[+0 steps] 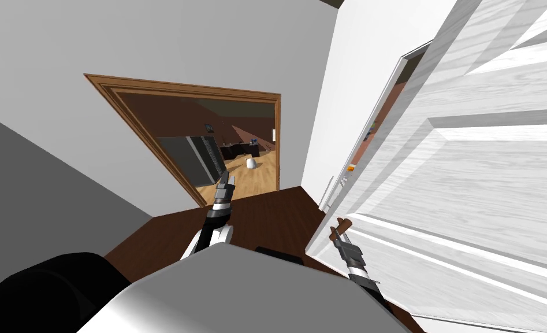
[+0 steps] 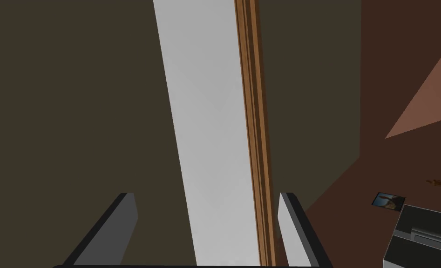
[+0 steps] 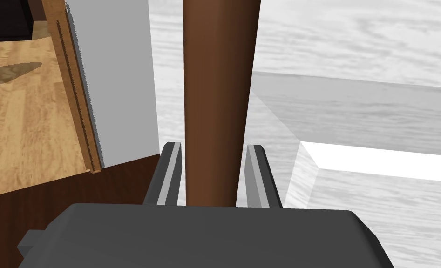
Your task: Pull the door open
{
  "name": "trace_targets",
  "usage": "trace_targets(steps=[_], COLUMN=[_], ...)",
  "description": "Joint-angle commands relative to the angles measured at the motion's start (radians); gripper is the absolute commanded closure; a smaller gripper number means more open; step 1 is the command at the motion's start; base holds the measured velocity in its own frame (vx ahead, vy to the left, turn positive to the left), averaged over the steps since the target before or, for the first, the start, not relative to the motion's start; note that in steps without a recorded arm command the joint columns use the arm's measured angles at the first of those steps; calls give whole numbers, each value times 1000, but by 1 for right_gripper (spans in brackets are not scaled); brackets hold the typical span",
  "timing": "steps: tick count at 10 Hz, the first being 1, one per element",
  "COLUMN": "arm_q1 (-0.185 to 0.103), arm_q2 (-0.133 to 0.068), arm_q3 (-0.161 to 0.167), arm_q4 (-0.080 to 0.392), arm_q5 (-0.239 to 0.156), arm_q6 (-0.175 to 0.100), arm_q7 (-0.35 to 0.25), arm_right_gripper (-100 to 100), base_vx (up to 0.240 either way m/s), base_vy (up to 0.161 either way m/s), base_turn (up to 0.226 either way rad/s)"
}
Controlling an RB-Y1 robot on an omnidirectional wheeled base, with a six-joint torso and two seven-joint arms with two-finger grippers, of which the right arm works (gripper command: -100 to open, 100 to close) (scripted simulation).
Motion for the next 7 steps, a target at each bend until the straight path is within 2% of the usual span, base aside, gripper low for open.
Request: trace_targets(steps=[1, 7], arm_q1=[-13, -31], arm_q2=[22, 90], arm_q3=[-38, -185], arm_q4=[16, 33], arm_q5=[18, 70], arm_q6=[9, 80], arm_q7=[2, 36], arm_right_gripper=[100, 100], base_vx=[-104, -120], base_vy=[-41, -40], base_turn=[190, 168])
